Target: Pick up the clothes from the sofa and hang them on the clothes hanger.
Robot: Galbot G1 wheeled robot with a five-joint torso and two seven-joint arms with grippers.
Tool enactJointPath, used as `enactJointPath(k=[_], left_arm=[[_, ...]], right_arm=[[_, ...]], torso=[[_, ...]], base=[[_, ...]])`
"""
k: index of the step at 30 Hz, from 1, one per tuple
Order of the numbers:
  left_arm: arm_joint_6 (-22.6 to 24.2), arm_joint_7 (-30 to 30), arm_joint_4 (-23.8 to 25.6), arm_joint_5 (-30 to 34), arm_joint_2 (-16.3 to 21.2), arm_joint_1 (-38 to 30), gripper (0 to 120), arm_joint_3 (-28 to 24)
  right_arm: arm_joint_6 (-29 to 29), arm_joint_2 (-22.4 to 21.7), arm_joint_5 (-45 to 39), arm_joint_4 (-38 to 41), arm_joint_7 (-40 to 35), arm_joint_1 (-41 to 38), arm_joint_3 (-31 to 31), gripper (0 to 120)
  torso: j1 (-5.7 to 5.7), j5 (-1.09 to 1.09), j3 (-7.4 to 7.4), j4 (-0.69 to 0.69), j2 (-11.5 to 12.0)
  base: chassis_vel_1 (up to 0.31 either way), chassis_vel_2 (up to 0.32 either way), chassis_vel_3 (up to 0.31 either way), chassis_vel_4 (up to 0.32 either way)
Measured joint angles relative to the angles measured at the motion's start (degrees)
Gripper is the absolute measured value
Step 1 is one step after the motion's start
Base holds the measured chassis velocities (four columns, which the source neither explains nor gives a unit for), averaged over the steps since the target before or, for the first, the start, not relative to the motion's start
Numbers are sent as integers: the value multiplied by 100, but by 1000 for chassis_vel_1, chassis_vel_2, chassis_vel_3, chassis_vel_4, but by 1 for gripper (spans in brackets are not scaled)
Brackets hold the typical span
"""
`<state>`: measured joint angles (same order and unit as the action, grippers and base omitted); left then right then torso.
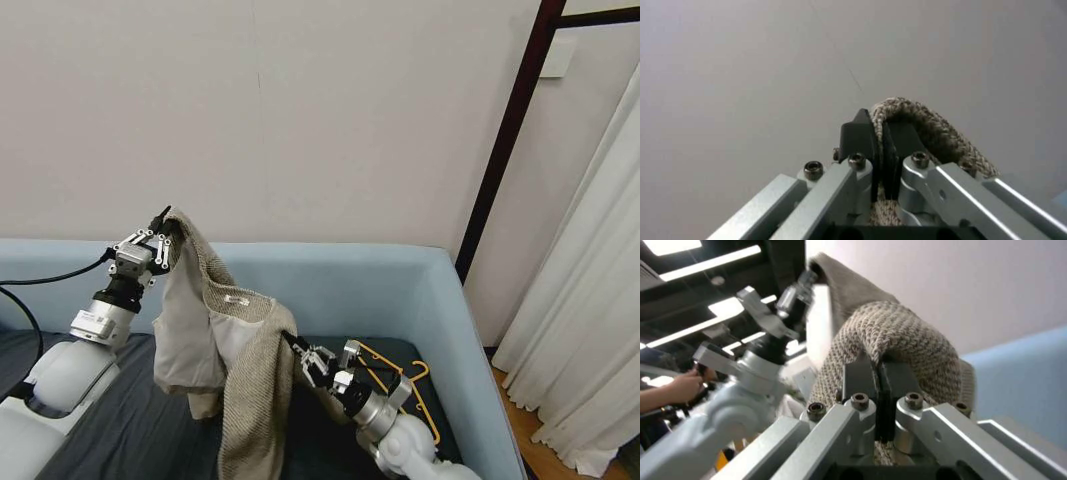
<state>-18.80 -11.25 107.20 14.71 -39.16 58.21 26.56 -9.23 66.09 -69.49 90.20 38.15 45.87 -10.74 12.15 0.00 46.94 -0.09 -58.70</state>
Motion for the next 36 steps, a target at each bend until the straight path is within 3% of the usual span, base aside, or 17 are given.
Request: enactJointPath(k=[4,6,8,13,16,17,25,30,36], left_arm=[[-59,-3,58,-101,-185,237,0,25],[-140,-2,50,-290,-403,445,0,-38],[-169,2,28,-362,-474,515,0,-68],[-245,27,-98,-541,-663,657,0,-201],[-253,34,-198,-587,-696,655,0,-252],[-255,37,-327,-626,-707,629,0,-296],[-246,20,-689,-642,-694,545,0,-330],[-217,-30,-825,-617,-599,496,0,-300],[-146,-154,-966,-475,-447,401,0,-309]], right_arm=[[179,16,110,-830,204,-268,-127,0],[181,169,659,-1560,234,-178,-85,0],[131,234,987,-1780,148,-116,-61,0],[-164,401,2215,-2150,-981,44,-33,1],[-347,447,2764,-2134,-1717,70,-12,10],[-543,488,3195,-2005,-2251,81,76,19],[-1130,580,4488,-1537,-3581,348,443,45],[-1231,574,4692,-1030,-3829,694,364,62],[-937,709,5470,-676,-3942,940,-301,86]], torso=[[0,-1,0,2,0],[0,0,1,-1,0],[0,0,1,-1,1],[0,0,1,0,0],[0,0,1,0,0],[0,0,0,0,0],[0,-1,1,0,0],[0,-2,0,-1,0],[0,-2,0,0,0]], base=[[0,0,0,0],[0,0,0,0],[0,0,0,0],[0,0,0,0],[0,0,0,0],[0,0,0,0],[0,0,0,0],[0,0,0,0],[0,0,0,0]])
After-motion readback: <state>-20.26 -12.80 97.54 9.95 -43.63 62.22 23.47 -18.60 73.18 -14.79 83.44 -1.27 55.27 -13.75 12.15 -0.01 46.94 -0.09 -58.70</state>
